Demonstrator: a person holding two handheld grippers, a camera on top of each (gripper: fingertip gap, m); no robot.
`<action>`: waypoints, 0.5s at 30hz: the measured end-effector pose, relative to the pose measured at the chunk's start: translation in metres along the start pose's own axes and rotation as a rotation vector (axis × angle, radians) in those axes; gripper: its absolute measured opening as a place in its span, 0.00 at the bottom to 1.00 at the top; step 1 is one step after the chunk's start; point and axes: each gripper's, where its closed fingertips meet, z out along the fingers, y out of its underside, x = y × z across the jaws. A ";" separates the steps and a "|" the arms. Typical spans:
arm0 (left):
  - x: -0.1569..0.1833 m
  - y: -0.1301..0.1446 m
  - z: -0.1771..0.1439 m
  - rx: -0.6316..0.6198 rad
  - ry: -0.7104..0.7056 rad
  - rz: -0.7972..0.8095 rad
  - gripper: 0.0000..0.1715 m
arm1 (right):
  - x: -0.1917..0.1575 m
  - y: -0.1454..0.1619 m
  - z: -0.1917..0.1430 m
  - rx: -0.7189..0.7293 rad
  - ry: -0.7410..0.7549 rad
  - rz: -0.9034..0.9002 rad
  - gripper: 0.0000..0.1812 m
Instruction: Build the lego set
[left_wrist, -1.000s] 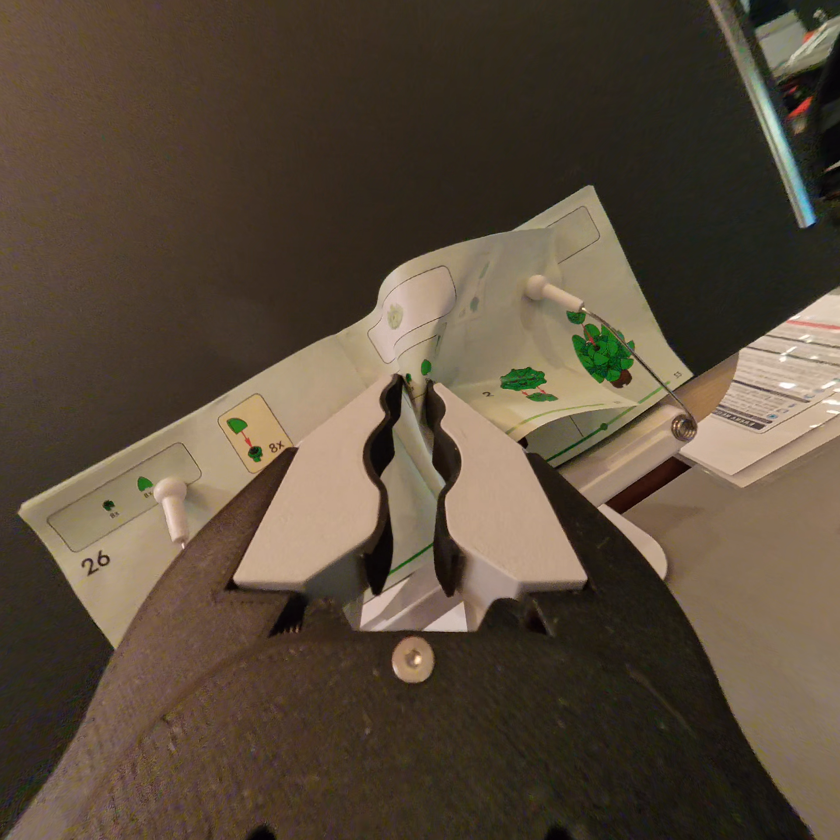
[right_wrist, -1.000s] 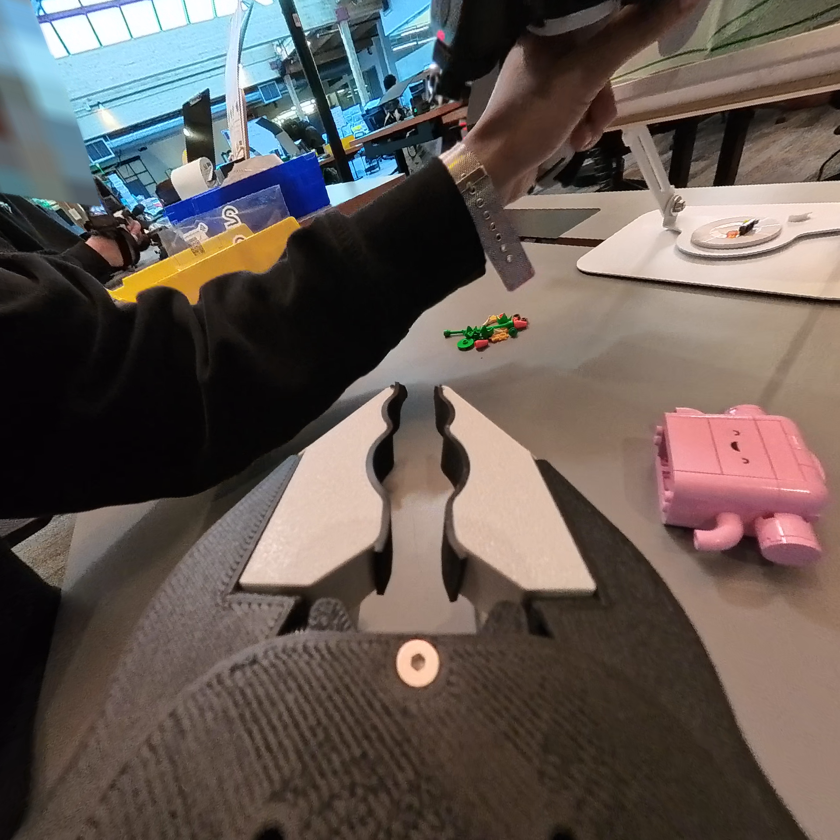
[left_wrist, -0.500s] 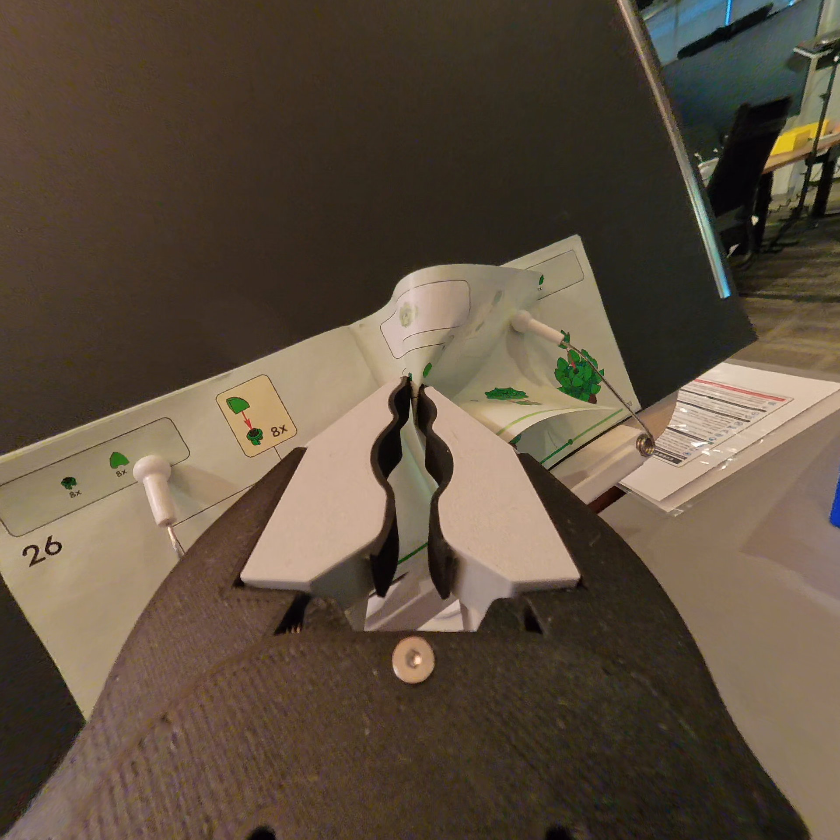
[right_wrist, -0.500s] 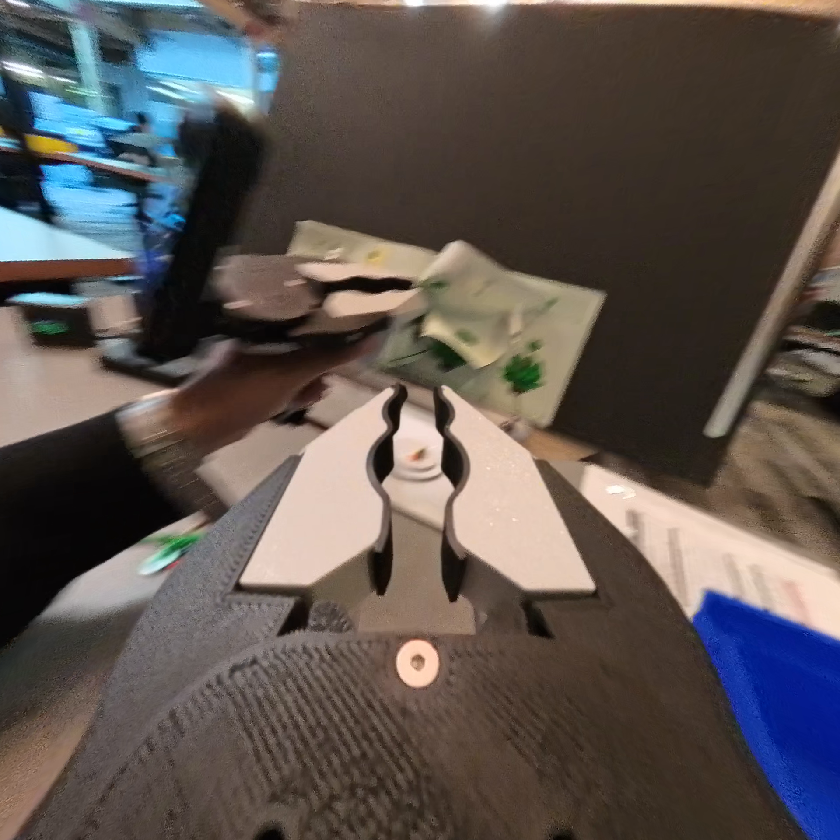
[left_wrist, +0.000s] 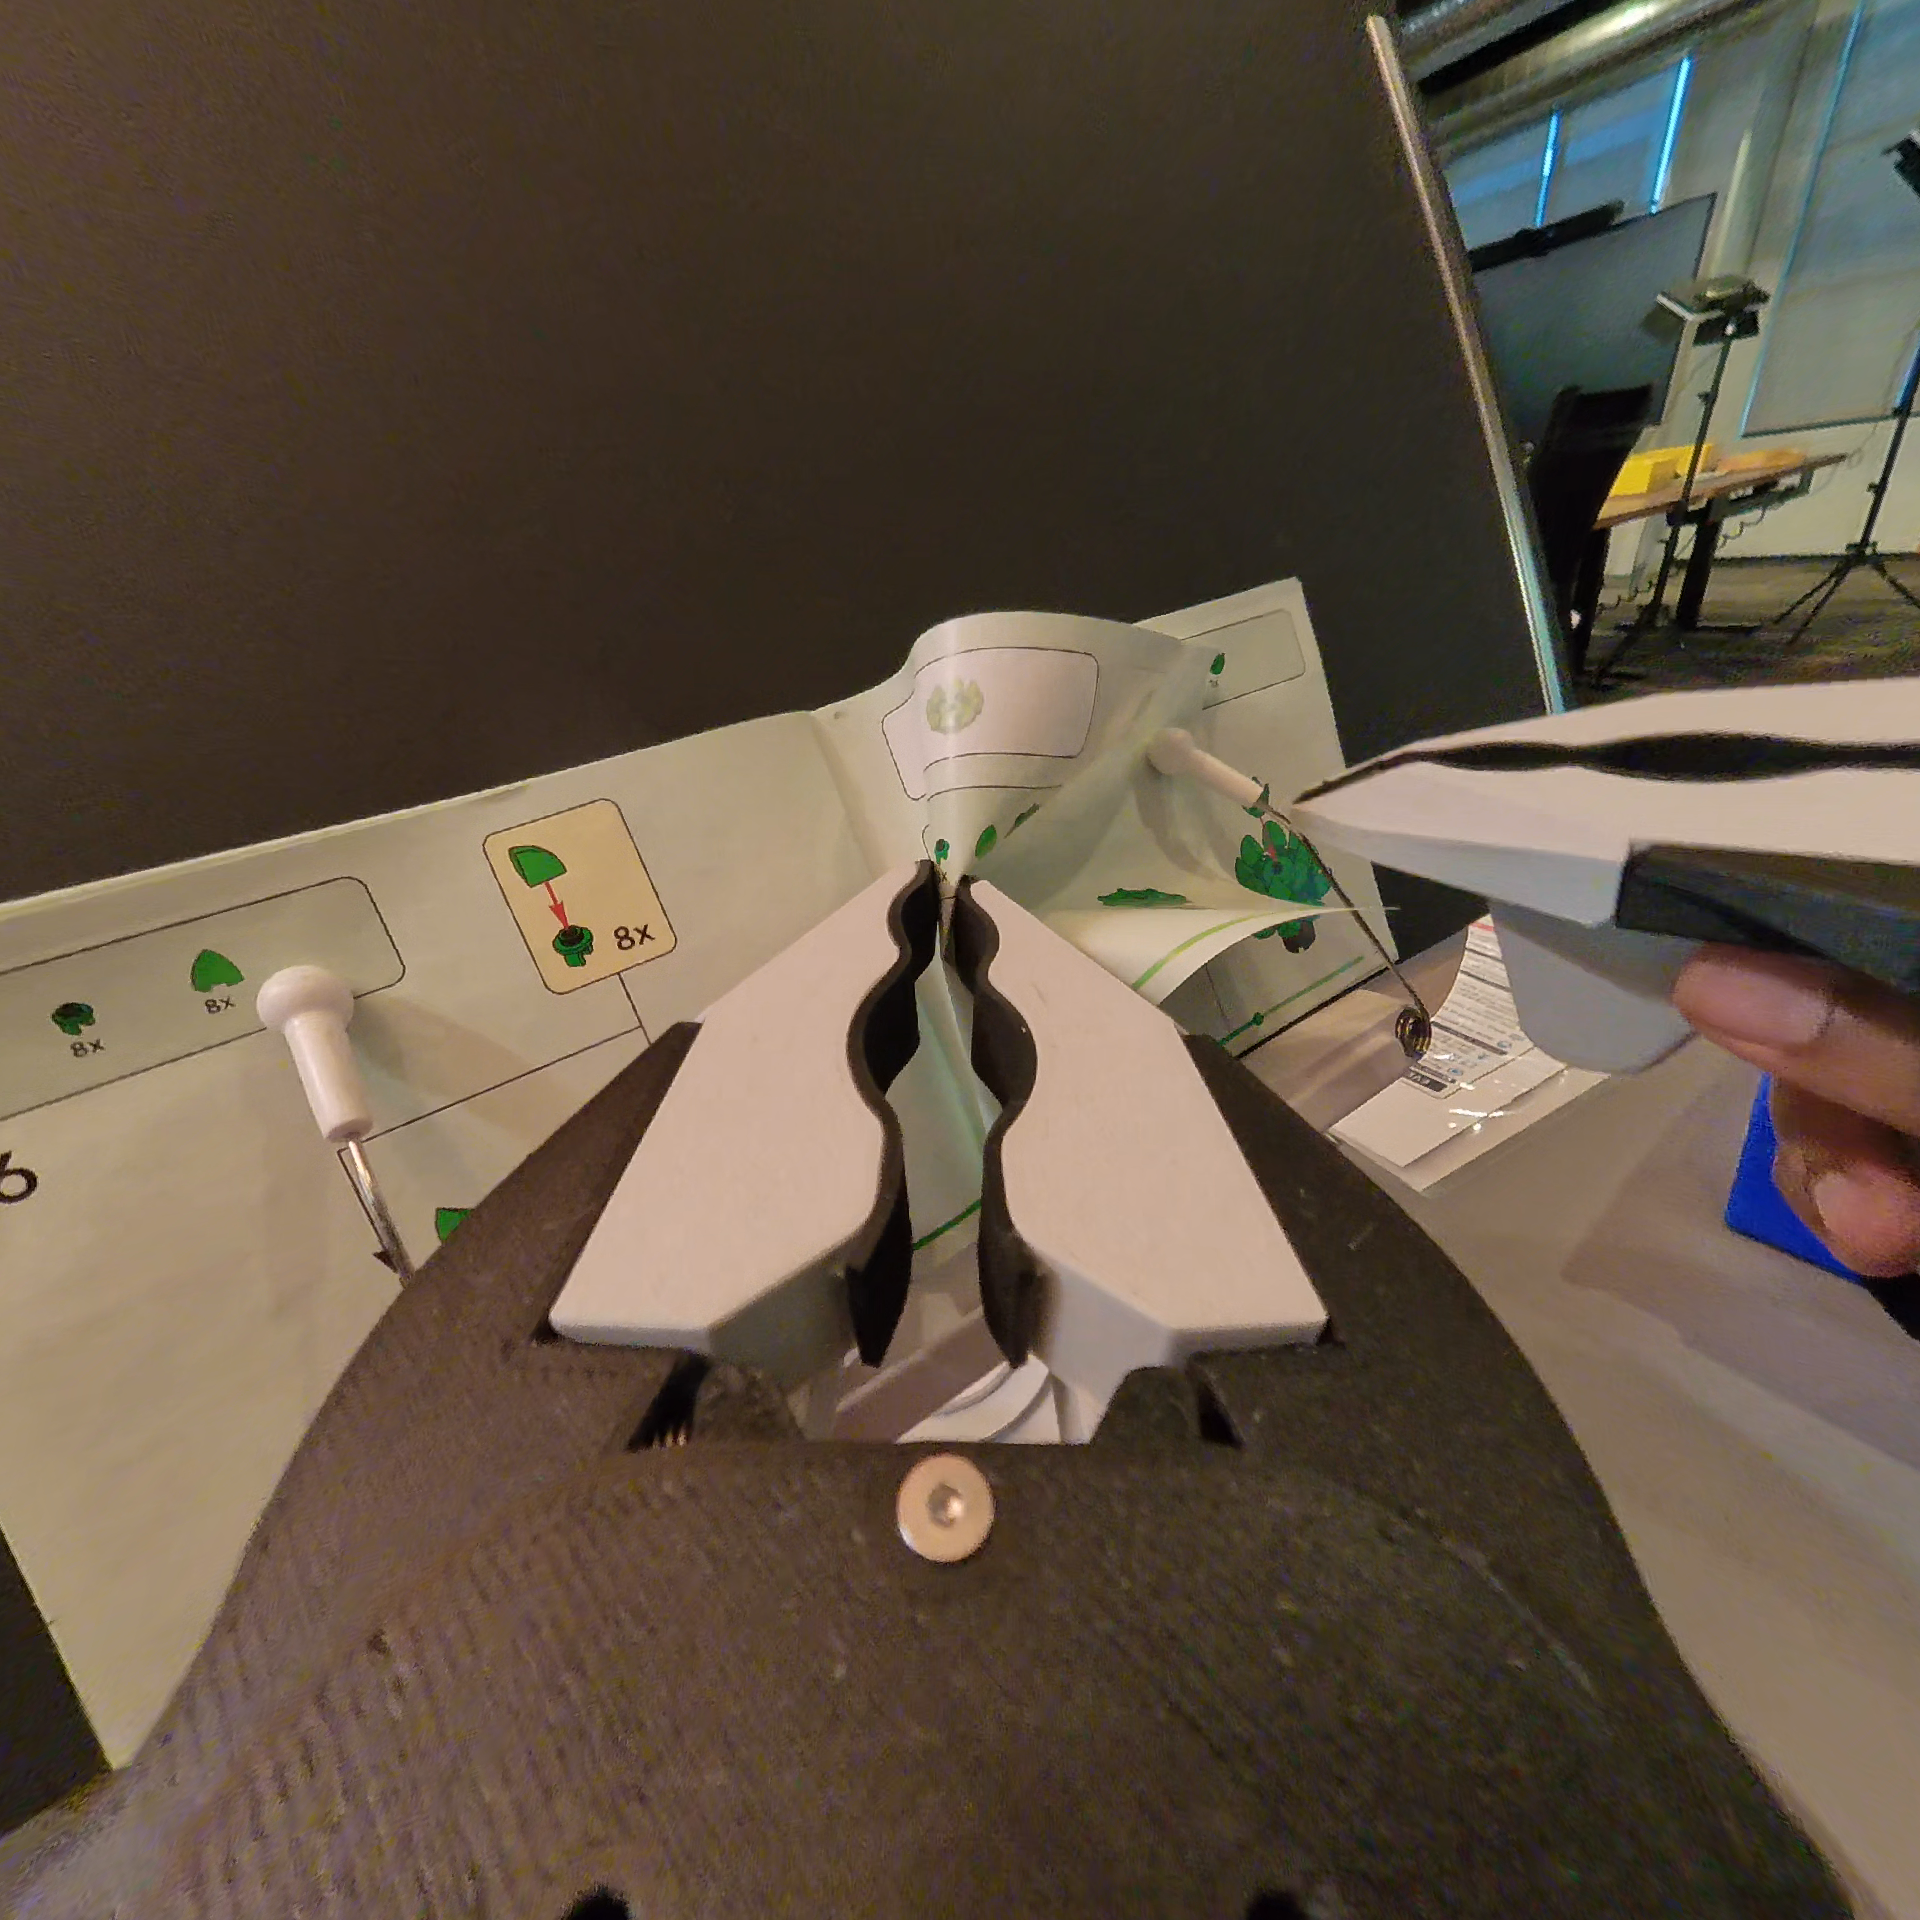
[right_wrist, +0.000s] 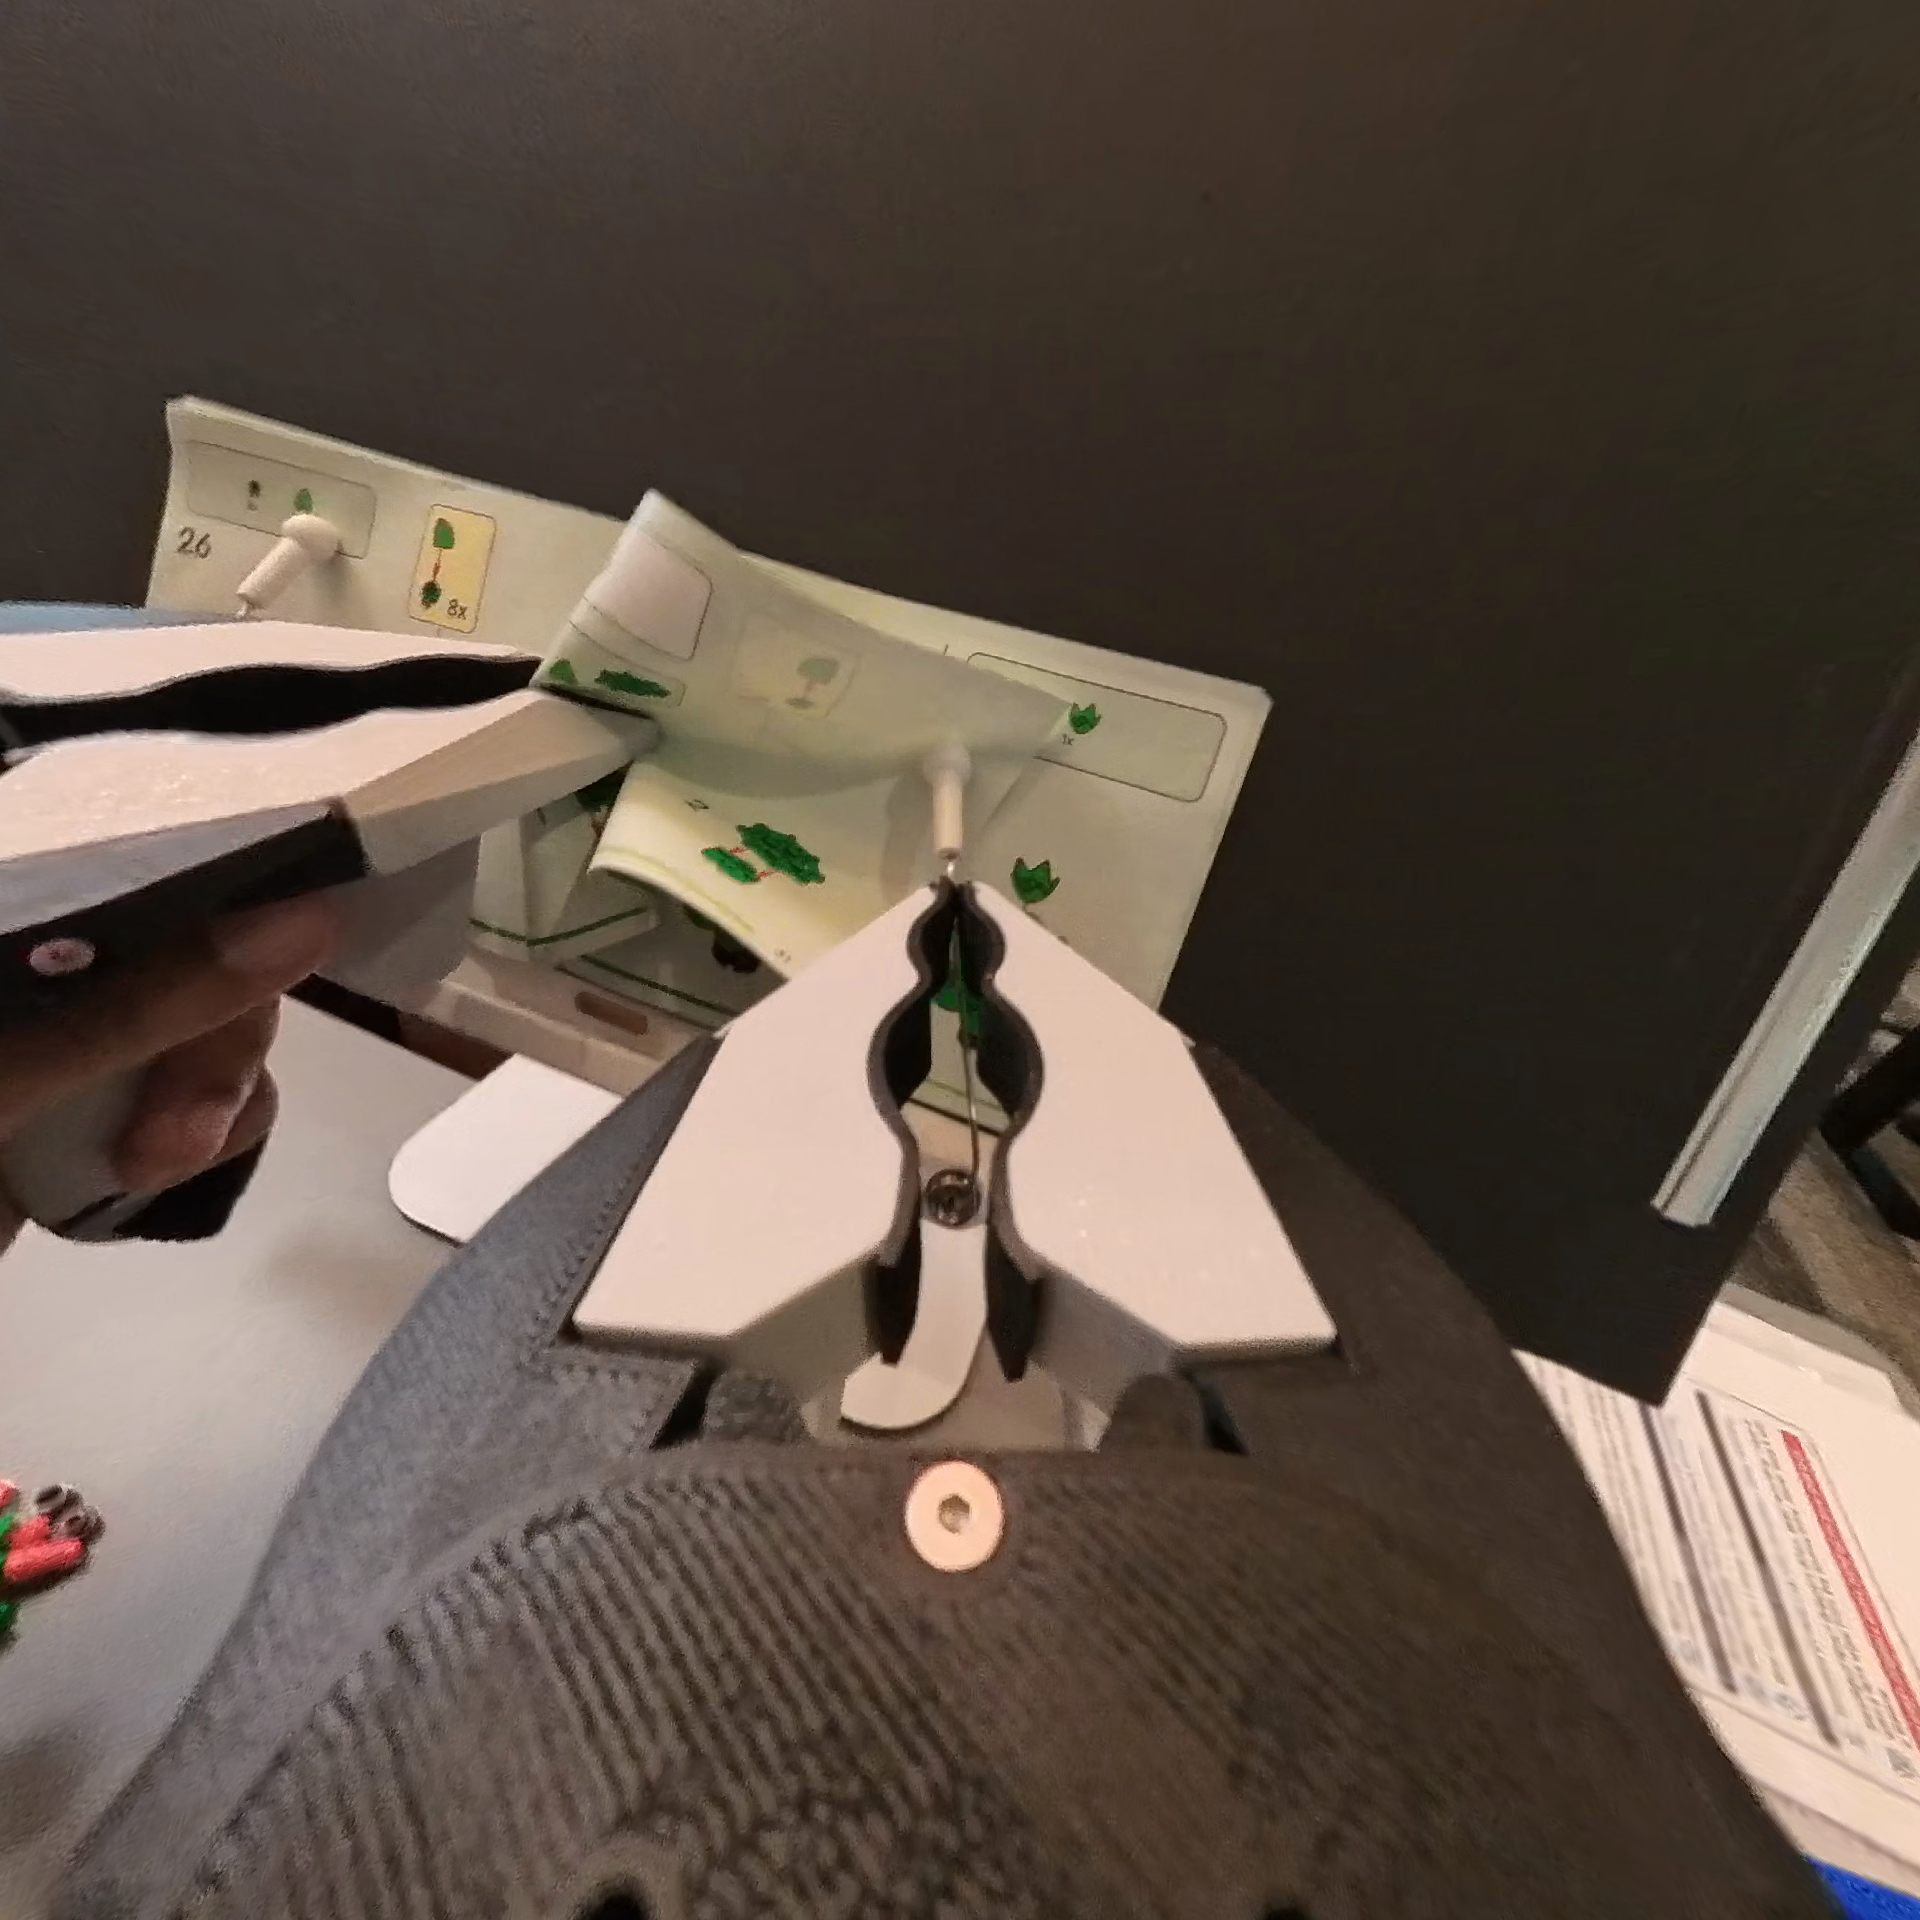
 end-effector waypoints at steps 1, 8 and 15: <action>0.000 0.000 0.000 0.002 -0.005 -0.006 0.00 | -0.003 0.002 -0.001 0.005 -0.007 -0.022 0.00; 0.000 0.001 -0.001 0.004 -0.030 0.046 0.01 | 0.002 0.011 -0.003 0.037 0.035 -0.020 0.00; -0.002 0.001 -0.004 0.036 -0.034 0.023 0.01 | 0.012 0.009 -0.007 0.075 0.016 0.117 0.00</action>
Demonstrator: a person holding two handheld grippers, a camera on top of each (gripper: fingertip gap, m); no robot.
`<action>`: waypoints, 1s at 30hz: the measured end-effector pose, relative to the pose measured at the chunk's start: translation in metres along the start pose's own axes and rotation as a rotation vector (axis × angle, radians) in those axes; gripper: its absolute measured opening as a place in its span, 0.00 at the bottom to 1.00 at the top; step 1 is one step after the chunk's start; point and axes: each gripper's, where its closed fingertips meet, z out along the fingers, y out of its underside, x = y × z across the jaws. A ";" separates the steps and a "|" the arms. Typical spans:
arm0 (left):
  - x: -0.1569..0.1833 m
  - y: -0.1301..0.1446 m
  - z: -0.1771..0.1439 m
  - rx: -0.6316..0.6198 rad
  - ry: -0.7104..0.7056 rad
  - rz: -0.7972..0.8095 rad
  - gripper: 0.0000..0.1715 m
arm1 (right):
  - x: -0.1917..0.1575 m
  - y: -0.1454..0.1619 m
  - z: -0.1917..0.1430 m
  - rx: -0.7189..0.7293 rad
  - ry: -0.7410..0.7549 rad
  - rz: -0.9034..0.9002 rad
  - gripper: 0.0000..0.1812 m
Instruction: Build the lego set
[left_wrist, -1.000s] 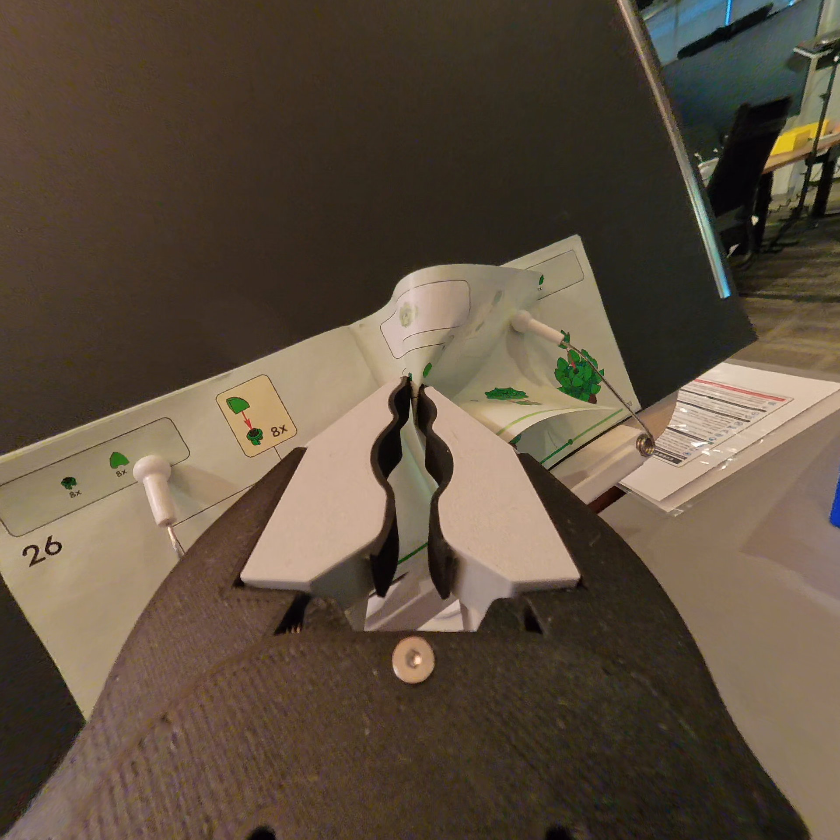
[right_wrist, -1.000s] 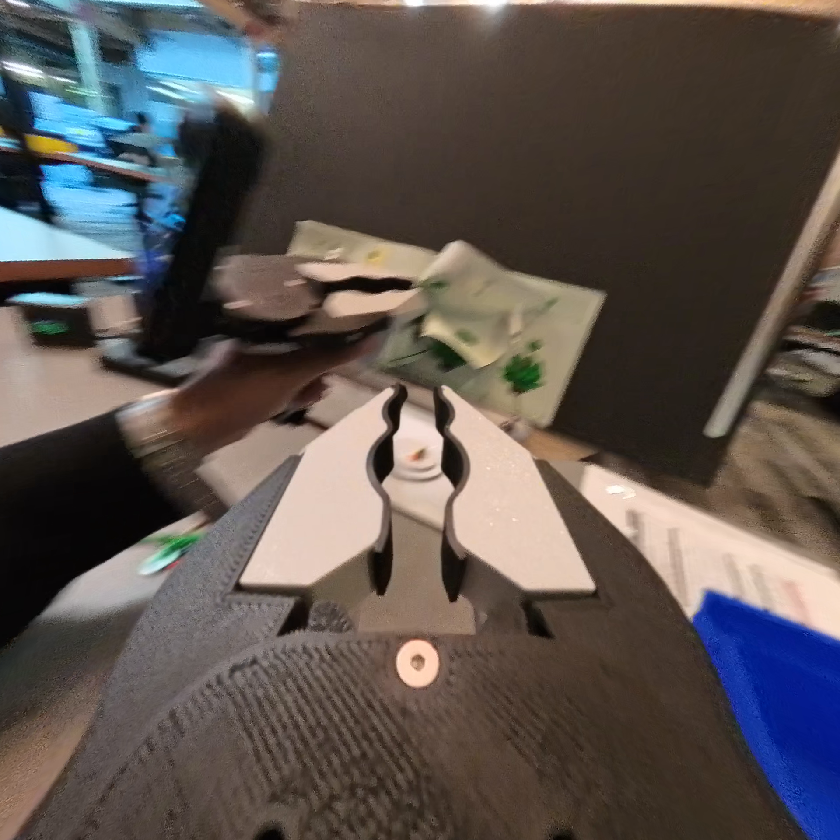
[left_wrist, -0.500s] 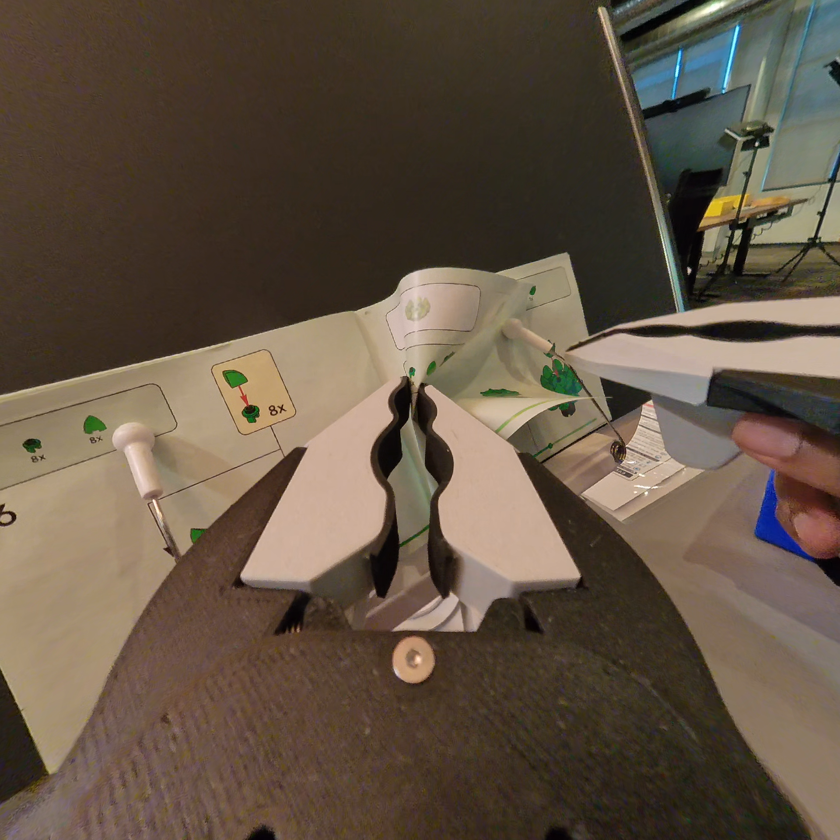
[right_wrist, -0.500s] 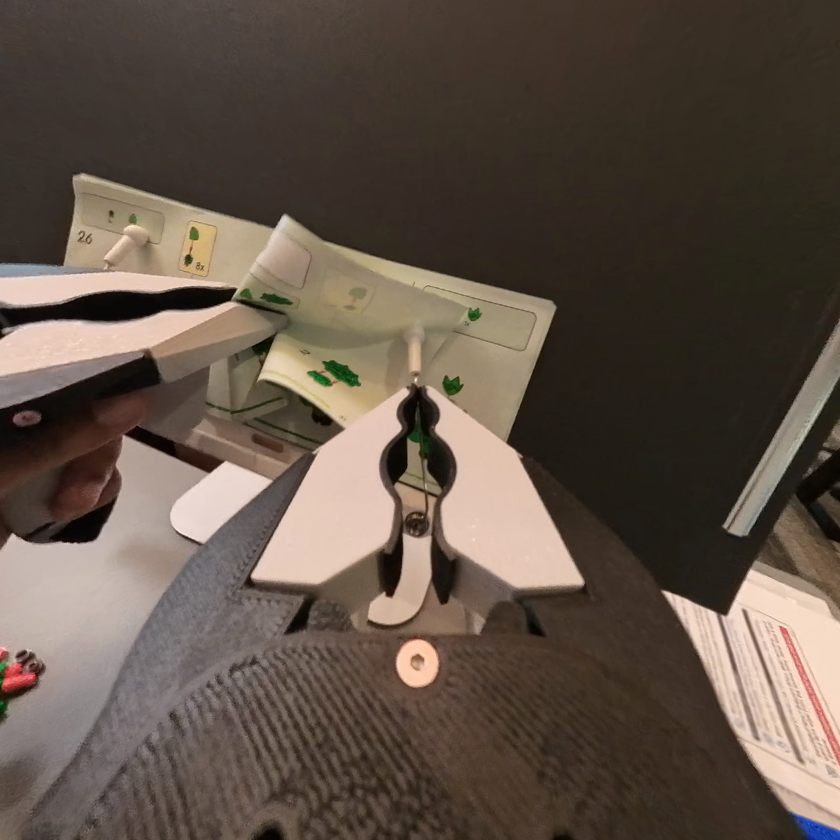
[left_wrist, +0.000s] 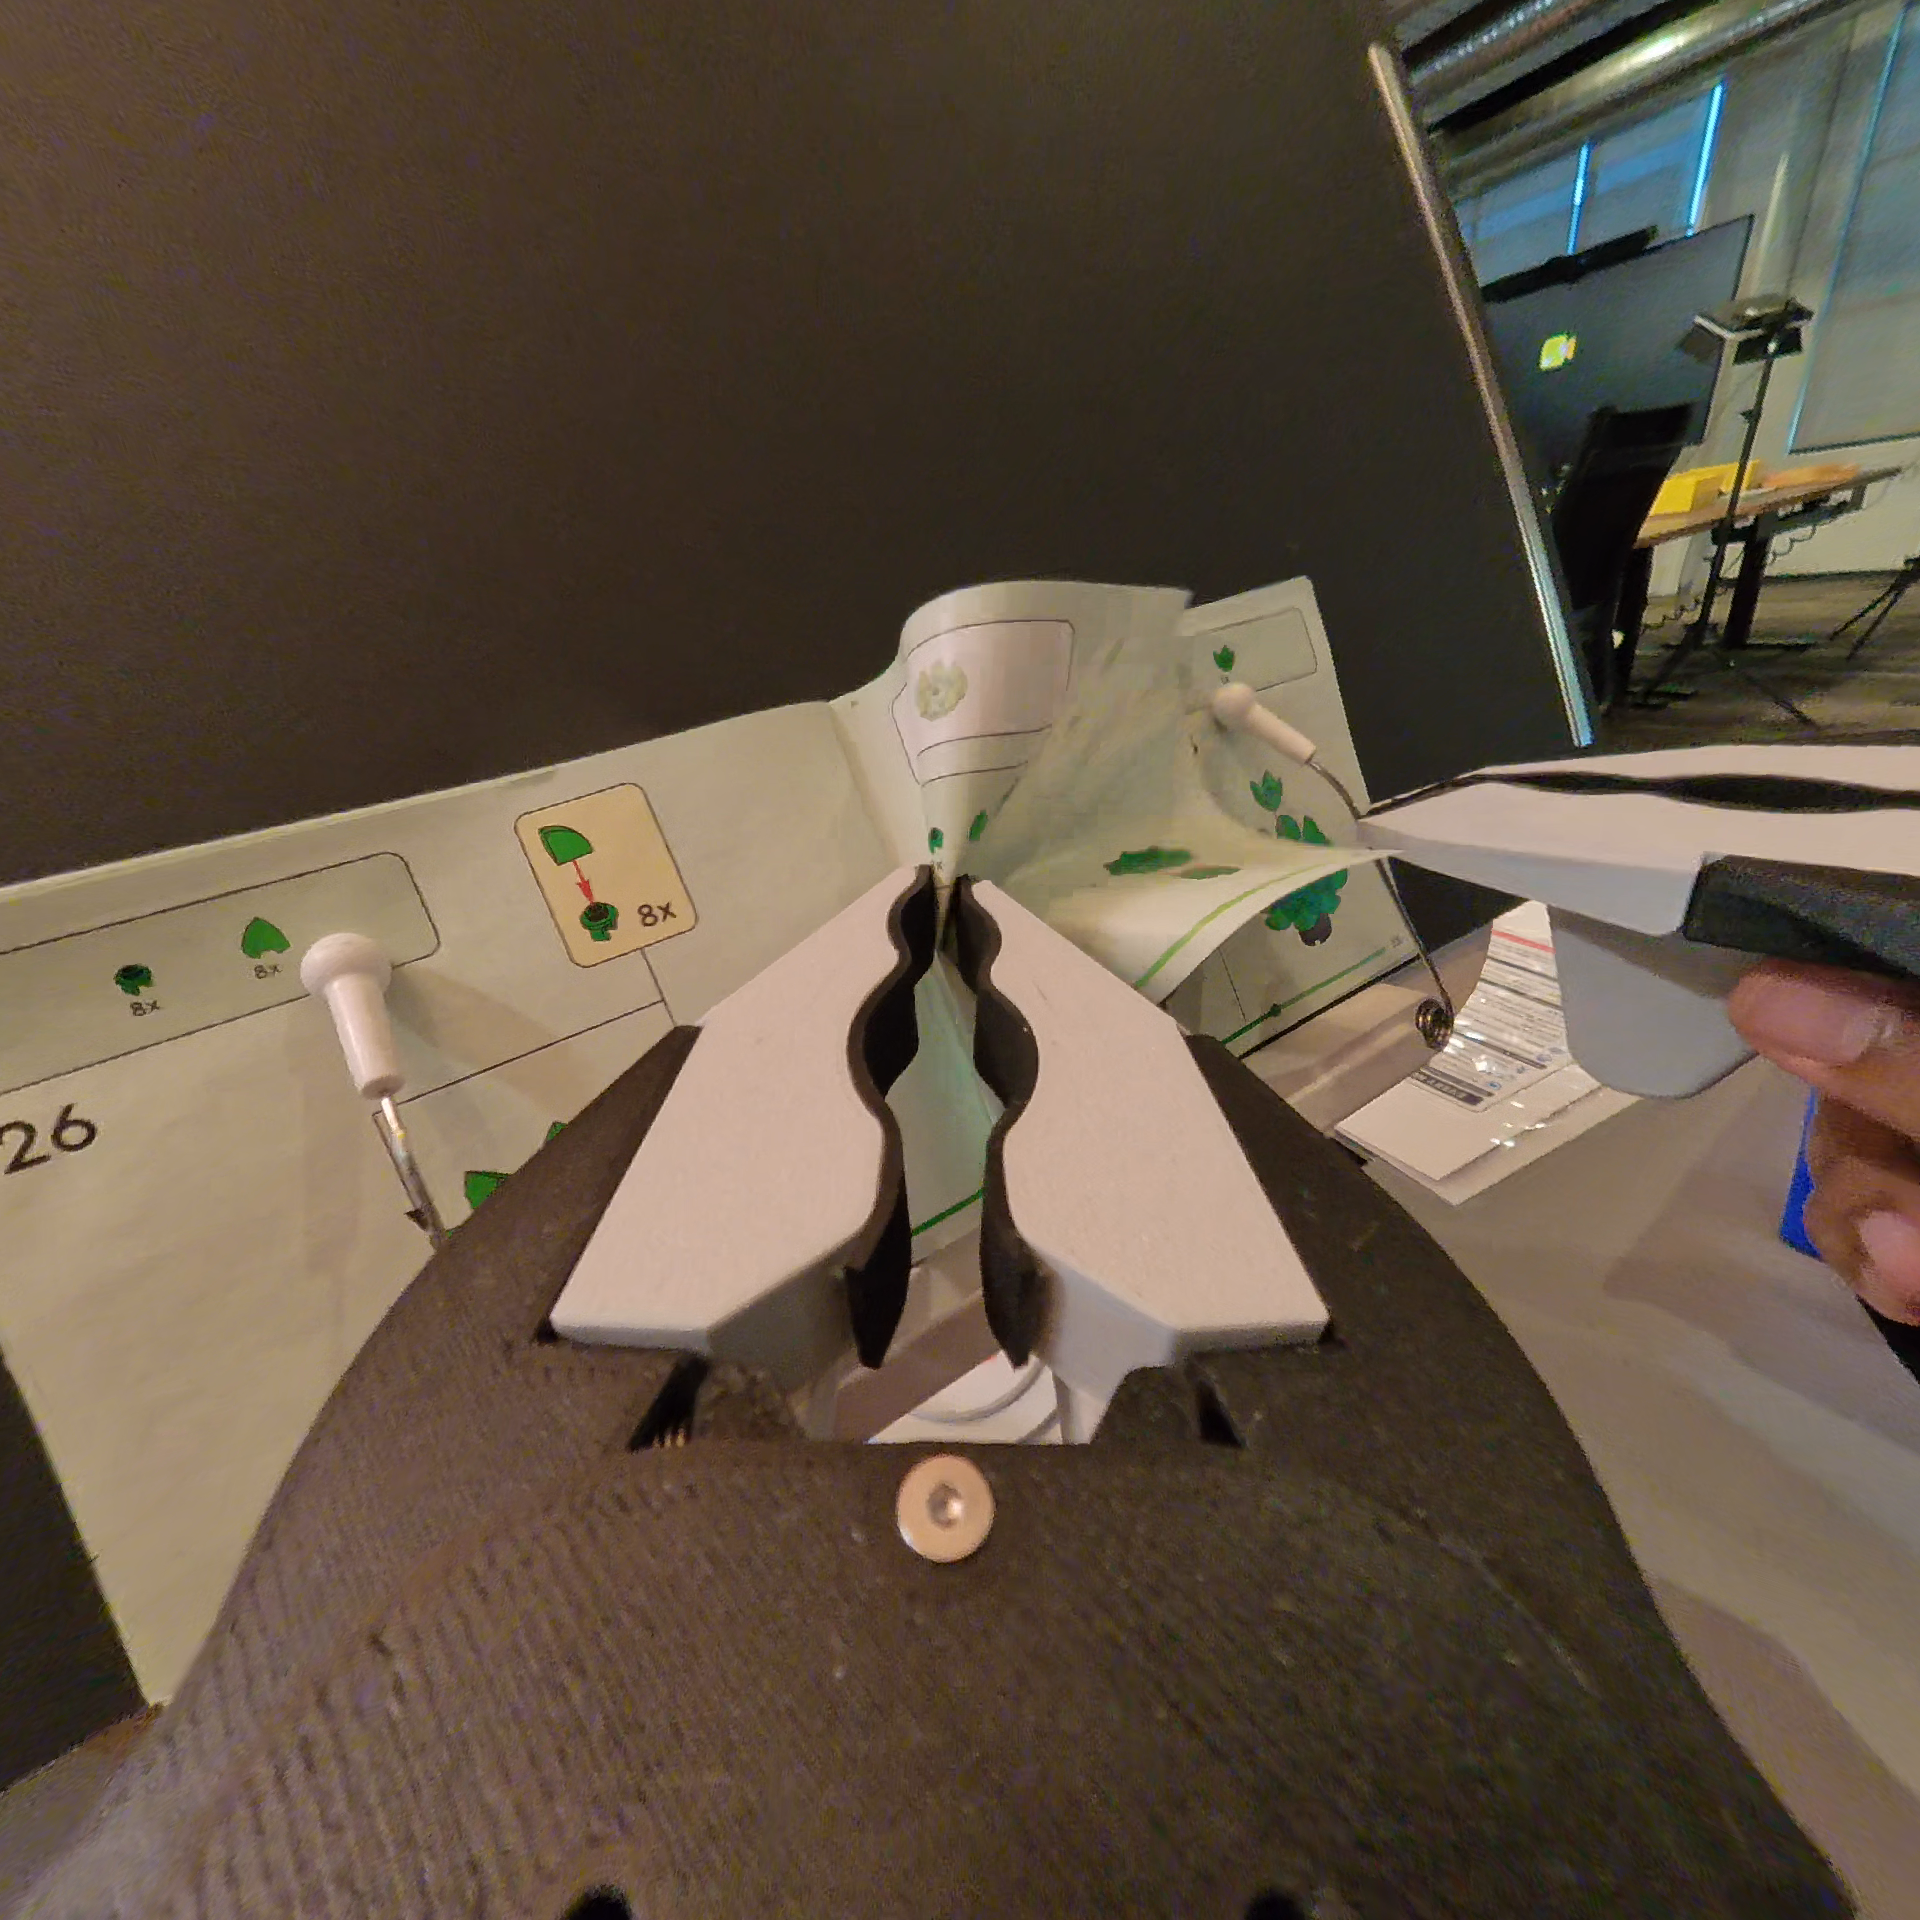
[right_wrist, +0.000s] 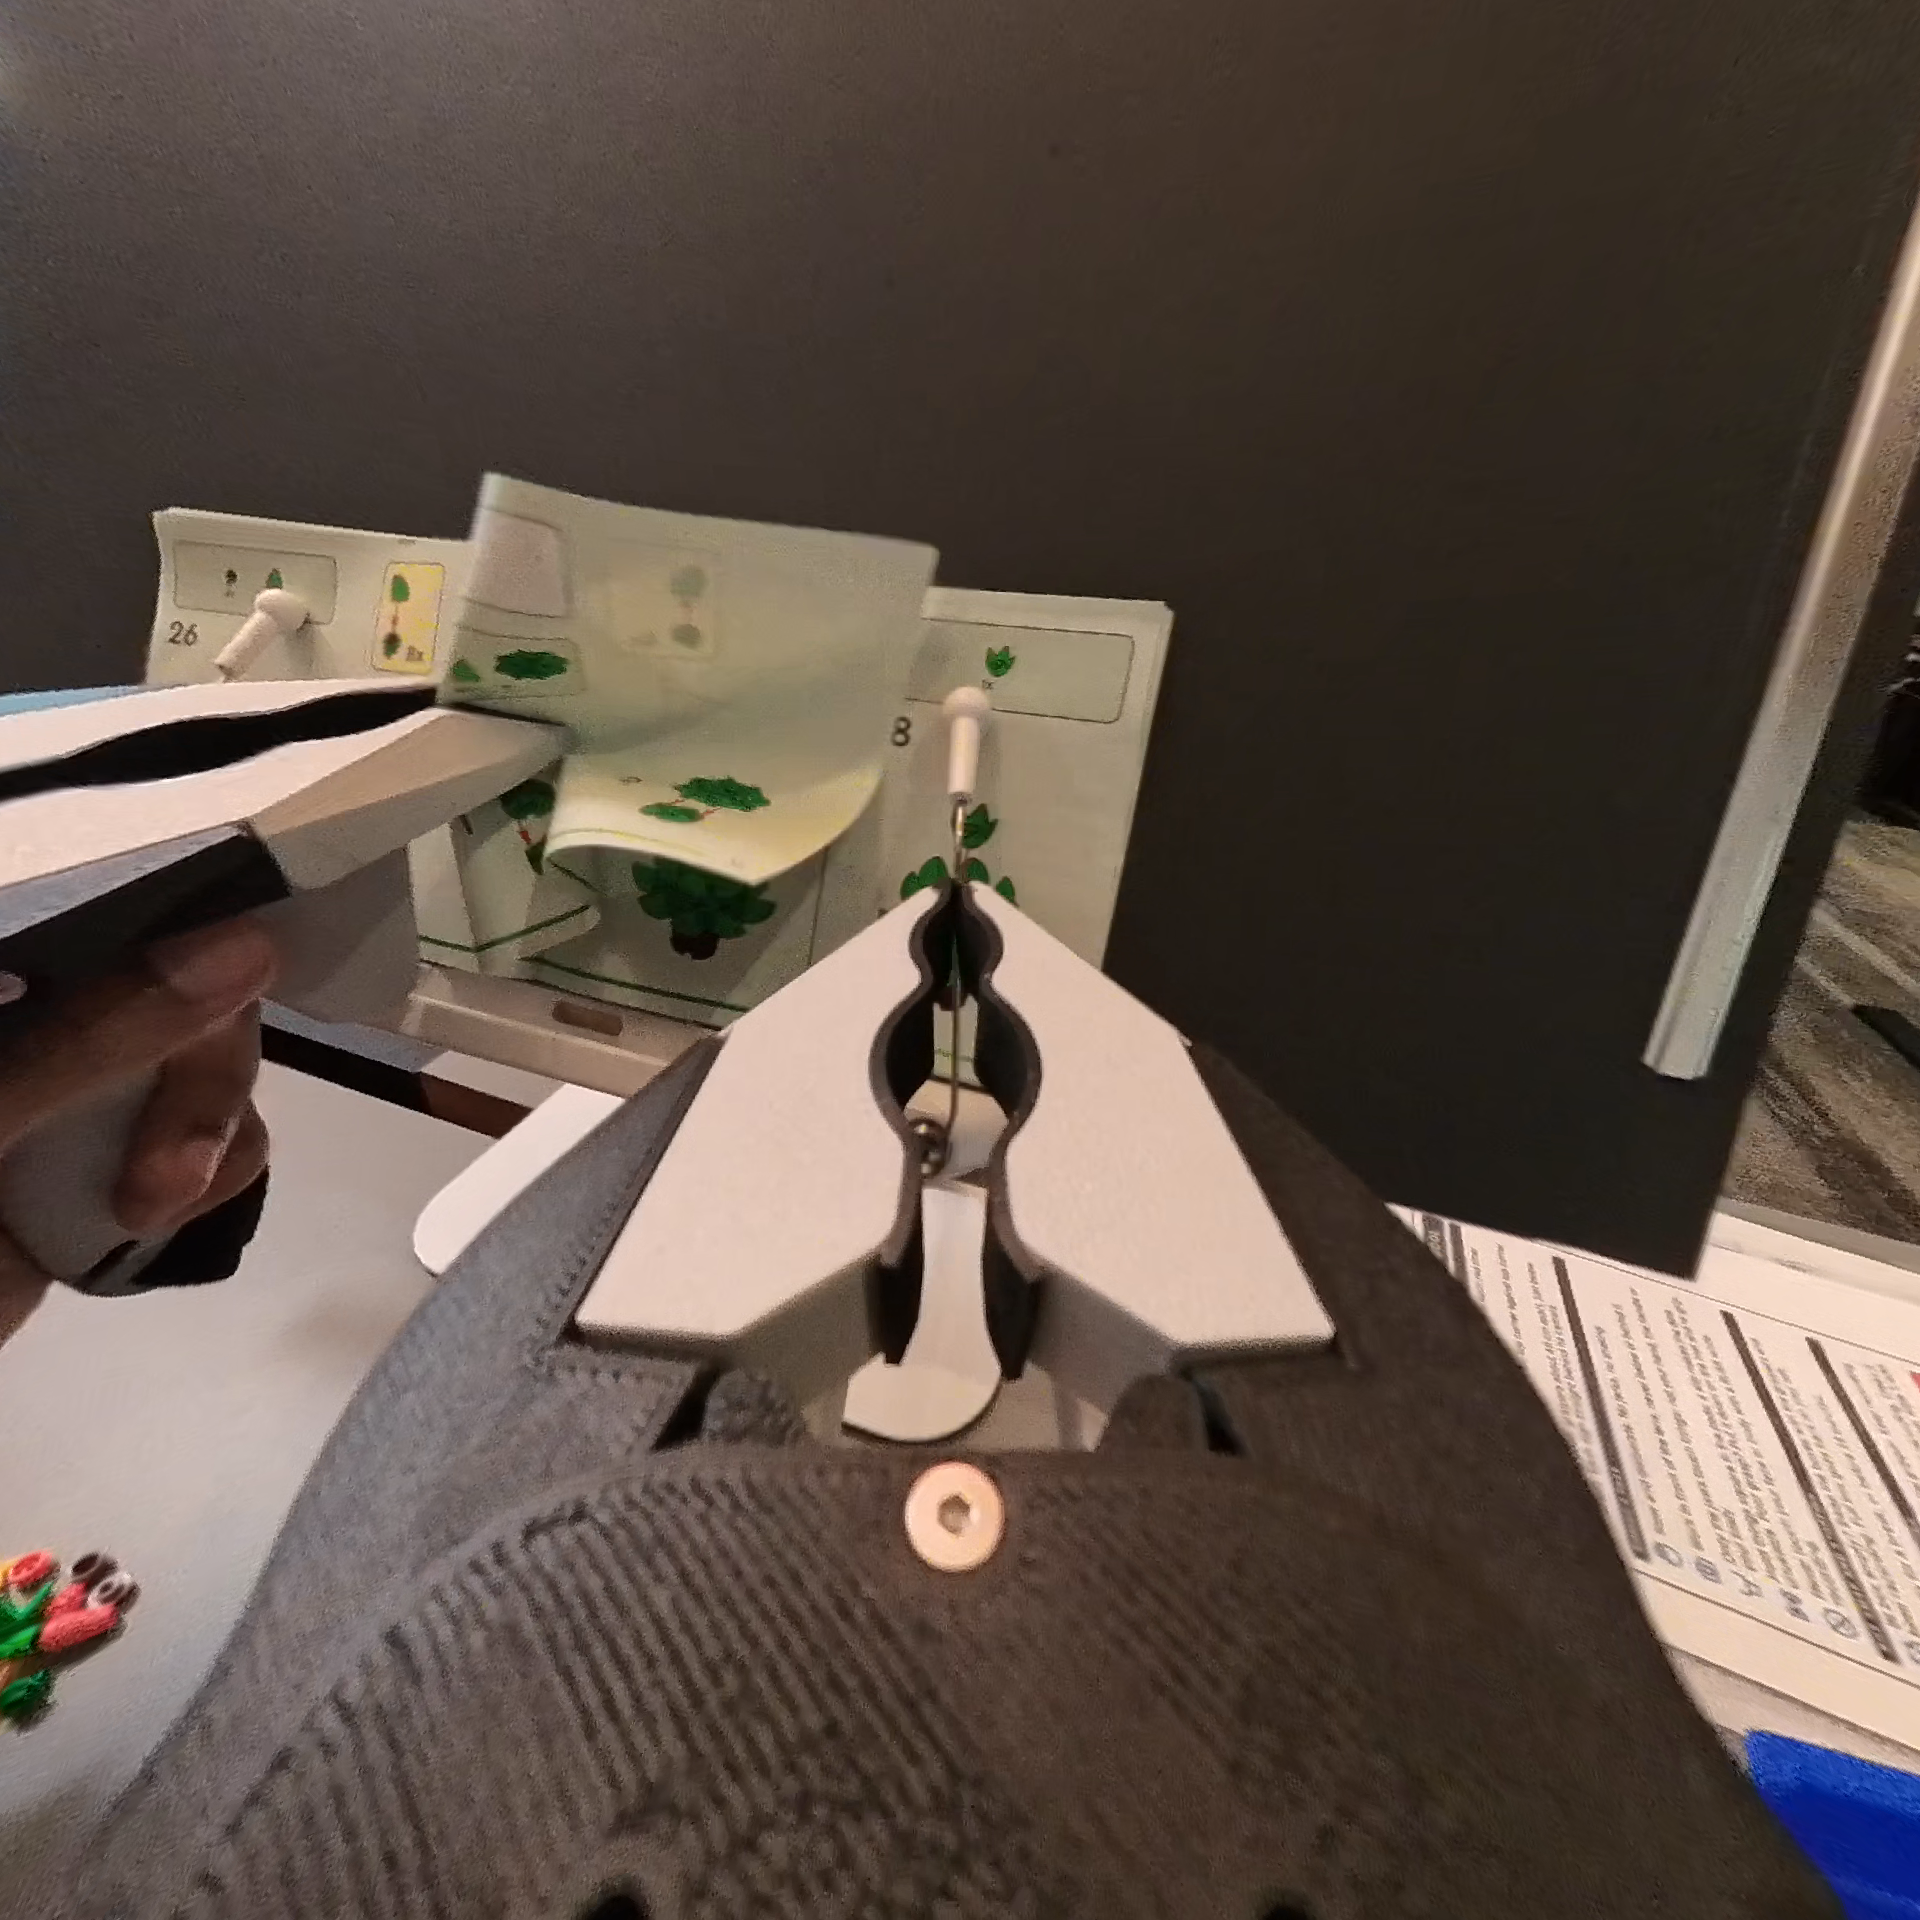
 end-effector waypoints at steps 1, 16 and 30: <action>-0.001 -0.002 -0.002 0.019 0.000 -0.001 0.00 | 0.002 -0.001 -0.001 0.005 0.005 0.006 0.00; -0.043 -0.066 -0.045 0.232 -0.019 -0.095 0.17 | -0.022 -0.032 -0.009 0.082 -0.150 0.076 0.04; -0.078 0.001 -0.052 -0.309 -0.028 -0.129 0.16 | -0.137 -0.031 -0.005 0.017 -0.470 -0.109 0.03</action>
